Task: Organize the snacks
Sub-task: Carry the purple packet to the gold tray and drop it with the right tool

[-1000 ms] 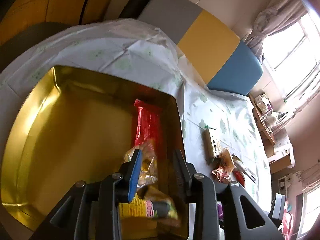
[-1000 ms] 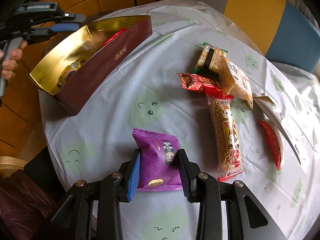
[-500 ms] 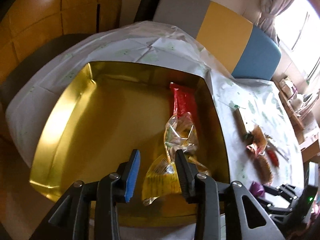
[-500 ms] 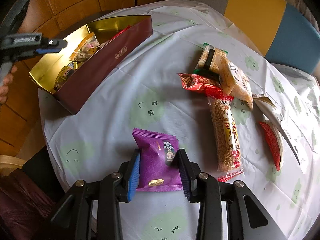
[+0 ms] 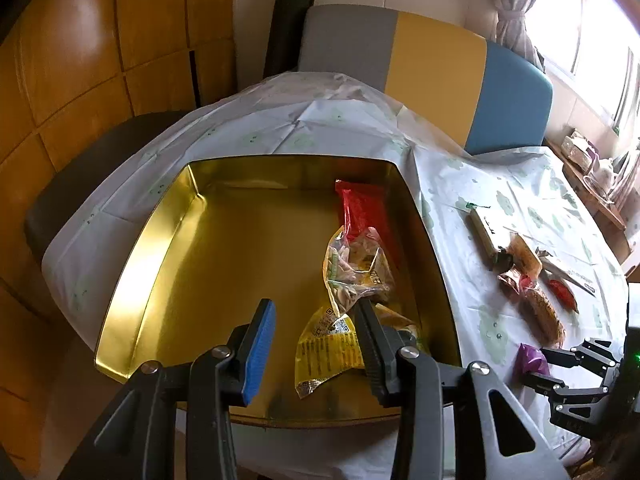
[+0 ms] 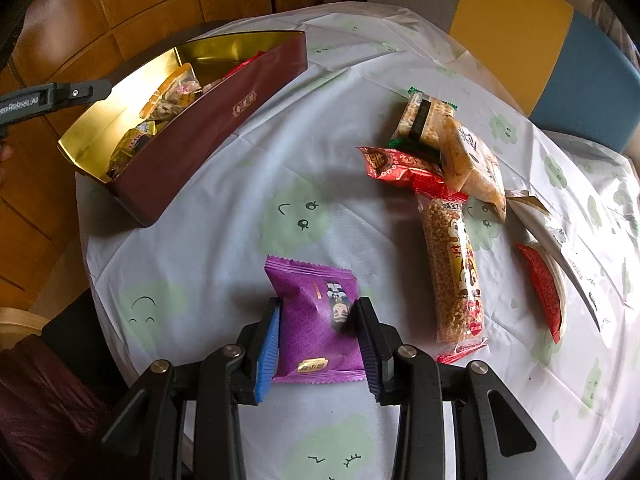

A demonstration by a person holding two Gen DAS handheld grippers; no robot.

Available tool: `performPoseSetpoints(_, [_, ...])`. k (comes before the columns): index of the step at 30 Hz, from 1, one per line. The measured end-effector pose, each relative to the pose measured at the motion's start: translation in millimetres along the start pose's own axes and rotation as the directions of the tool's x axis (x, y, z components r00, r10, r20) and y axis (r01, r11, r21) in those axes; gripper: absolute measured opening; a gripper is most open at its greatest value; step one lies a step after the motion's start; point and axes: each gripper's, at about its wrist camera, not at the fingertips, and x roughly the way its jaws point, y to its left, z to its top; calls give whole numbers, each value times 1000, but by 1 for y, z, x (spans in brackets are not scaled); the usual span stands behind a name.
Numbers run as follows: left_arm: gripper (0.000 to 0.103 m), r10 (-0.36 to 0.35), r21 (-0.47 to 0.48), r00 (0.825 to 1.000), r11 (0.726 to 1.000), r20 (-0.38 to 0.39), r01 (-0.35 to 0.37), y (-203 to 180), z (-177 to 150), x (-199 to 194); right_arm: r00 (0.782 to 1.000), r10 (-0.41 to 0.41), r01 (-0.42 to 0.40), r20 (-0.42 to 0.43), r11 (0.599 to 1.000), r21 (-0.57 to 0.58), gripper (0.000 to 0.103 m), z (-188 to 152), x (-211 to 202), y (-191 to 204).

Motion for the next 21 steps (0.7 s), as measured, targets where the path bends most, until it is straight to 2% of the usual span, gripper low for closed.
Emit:
performPoseSetpoints(12, [42, 22, 0, 1000, 1000, 20, -22, 11, -3, -3, 1000, 4, -4, -6, 999, 49, 36, 3, -1, -2])
performPoseSetpoints(17, [42, 29, -33, 999, 999, 13, -29, 25, -5, -2, 999, 38, -40, 23, 996, 80, 36, 9, -10, 2])
performPoseSetpoints(21, [42, 45, -76, 999, 996, 18, -44, 41, -4, -4, 993, 94, -100, 74, 991, 86, 36, 24, -23, 15])
